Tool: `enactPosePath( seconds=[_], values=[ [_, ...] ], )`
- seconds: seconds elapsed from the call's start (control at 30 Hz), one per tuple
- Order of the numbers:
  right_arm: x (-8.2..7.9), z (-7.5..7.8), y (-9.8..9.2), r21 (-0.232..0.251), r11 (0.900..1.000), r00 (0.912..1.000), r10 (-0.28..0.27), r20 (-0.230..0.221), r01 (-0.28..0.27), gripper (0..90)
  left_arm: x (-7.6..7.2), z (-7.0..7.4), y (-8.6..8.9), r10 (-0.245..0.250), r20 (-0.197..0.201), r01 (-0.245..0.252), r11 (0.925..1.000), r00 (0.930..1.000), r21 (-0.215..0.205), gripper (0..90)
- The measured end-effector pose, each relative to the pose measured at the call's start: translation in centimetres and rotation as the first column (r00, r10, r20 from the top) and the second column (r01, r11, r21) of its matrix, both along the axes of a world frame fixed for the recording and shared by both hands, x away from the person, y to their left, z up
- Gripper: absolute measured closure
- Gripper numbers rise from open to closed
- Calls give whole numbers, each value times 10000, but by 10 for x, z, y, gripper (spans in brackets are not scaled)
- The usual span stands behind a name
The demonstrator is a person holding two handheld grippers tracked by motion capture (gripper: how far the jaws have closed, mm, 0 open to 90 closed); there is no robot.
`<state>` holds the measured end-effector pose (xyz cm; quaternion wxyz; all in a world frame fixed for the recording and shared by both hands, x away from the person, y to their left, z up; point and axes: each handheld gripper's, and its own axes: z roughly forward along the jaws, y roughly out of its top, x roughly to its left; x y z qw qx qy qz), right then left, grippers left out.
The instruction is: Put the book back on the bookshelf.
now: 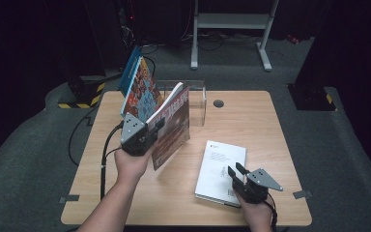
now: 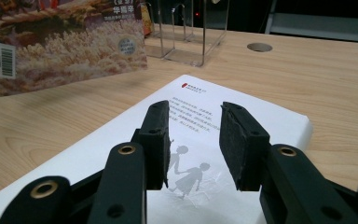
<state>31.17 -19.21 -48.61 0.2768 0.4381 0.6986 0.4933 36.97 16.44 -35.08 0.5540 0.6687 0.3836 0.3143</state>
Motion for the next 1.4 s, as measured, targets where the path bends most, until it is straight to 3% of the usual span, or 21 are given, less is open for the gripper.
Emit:
enactPosePath(
  seconds=[0.57,1.4],
  values=[
    [0,2,-1,-63,10000,9999,53,126,-52,628,21,8,1,1101,257,-1101,9939,9936,-13,839],
    [0,3,-2,21,10000,9999,91,102,-91,625,60,11,-15,2032,387,-2035,9791,9784,50,839]
  ],
)
